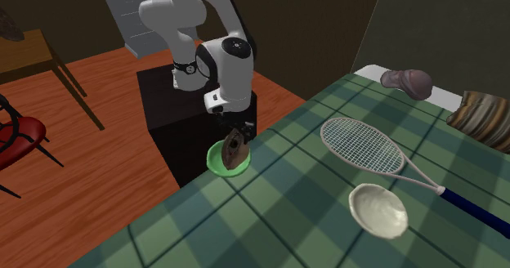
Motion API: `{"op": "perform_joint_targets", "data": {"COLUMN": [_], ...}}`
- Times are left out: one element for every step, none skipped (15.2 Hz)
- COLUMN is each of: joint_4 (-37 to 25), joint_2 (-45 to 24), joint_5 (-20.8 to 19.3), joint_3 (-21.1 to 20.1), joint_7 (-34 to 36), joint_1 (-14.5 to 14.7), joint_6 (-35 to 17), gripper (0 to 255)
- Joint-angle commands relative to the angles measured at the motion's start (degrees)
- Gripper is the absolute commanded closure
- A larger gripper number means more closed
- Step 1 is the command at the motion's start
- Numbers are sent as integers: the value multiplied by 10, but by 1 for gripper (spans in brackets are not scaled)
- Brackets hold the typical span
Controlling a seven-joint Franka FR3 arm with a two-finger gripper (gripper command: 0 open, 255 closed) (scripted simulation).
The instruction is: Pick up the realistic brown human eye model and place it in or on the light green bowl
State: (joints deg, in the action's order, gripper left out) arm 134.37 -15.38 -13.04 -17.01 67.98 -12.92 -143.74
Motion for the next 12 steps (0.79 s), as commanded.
{"op": "perform_joint_targets", "data": {"joint_4": [-1, -3, -6, -10, -13, -13, -13, -13, -13, -13, -13, -13], "joint_2": [-1, 16, 32, 47, 59, 59, 59, 59, 59, 59, 59, 59], "joint_5": [0, 11, 22, 32, 40, 40, 40, 40, 40, 40, 40, 40], "joint_3": [0, -5, -10, -14, -17, -17, -17, -17, -17, -17, -17, -17], "joint_7": [-1, -8, -16, -23, -28, -28, -28, -28, -28, -28, -28, -28], "joint_1": [0, -3, -5, -7, -8, -8, -8, -8, -8, -8, -8, -8], "joint_6": [1, 18, 36, 54, 68, 68, 68, 68, 68, 68, 68, 68], "gripper": [0, 0, 0, 0, 0, 0, 0, 0, 0, 0, 0, 0]}}
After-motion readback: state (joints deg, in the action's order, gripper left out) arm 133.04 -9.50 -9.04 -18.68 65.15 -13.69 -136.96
